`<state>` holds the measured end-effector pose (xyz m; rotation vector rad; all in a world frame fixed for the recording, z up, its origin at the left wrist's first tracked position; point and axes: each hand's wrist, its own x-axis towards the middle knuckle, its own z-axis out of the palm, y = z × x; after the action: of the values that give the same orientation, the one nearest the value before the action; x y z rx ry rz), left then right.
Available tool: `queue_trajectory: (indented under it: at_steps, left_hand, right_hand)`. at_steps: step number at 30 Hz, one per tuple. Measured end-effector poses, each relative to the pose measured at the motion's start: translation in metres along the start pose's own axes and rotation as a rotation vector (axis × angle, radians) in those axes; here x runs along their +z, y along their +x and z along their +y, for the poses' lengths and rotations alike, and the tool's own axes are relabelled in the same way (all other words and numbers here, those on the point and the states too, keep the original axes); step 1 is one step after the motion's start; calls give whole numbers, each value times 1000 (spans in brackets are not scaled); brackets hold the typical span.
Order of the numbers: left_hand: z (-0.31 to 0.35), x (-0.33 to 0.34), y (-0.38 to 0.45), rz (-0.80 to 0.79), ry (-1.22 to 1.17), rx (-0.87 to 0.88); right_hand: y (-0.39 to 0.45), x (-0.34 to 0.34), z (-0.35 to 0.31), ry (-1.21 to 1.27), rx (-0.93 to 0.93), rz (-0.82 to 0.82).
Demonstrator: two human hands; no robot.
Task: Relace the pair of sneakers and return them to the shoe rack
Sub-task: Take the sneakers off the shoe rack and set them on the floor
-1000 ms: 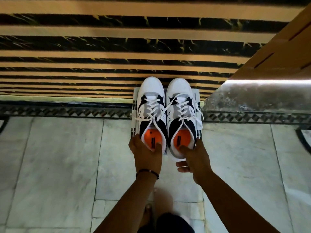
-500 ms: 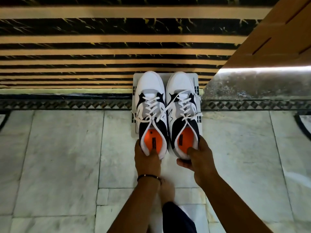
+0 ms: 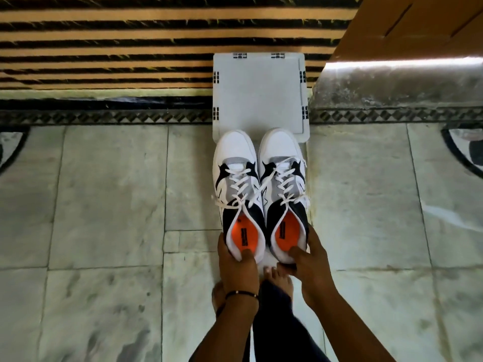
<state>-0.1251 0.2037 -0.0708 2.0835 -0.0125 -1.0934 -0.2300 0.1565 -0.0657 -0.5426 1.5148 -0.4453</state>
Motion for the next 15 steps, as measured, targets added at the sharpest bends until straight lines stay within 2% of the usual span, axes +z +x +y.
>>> queue_trajectory:
  at_steps: [7, 15]
  left_hand:
    - [-86, 37, 58, -10, 103, -61]
    - [-196, 83, 195, -101, 132, -5]
  right_hand:
    - [75, -13, 84, -138, 11, 87]
    - [212, -15, 161, -265, -1, 71]
